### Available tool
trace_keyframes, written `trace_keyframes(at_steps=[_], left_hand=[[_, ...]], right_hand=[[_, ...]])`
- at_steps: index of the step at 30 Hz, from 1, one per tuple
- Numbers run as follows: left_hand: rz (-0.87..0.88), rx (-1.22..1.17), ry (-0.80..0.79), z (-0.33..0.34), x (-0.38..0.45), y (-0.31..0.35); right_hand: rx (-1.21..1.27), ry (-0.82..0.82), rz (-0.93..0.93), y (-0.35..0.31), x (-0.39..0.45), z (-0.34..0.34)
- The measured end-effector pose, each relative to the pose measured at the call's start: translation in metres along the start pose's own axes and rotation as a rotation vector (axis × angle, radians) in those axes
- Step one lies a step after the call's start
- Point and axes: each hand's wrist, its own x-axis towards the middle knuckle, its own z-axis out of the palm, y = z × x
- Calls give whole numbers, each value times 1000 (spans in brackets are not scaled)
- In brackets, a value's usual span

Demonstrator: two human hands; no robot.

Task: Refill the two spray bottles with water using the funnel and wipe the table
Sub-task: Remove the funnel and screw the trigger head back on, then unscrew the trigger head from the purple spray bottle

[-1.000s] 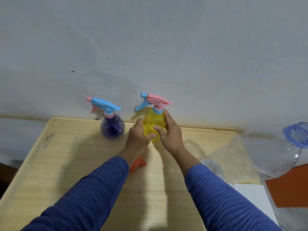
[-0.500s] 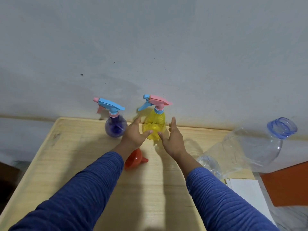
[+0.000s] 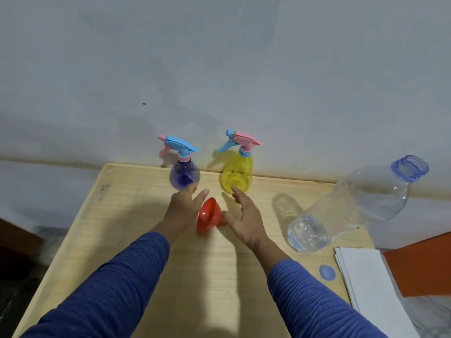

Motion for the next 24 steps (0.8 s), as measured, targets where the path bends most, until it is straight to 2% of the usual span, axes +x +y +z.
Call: trace_keyframes(at_steps=[3, 7, 14, 19, 24], left_hand=[[58, 26, 133, -12, 1, -1], [100, -46, 198, -32, 11, -5], [82, -5, 145, -47, 31, -14], [122, -49, 79, -48, 49, -26], [152, -111, 58, -46, 64, -35]], right_hand=[[-36, -16, -74, -16, 8, 4], [-57, -46, -152, -41, 30, 14], [-105, -52, -121, -66, 72, 42], [-123, -57, -77, -63, 93, 62], [-80, -11, -115, -62, 104, 73]])
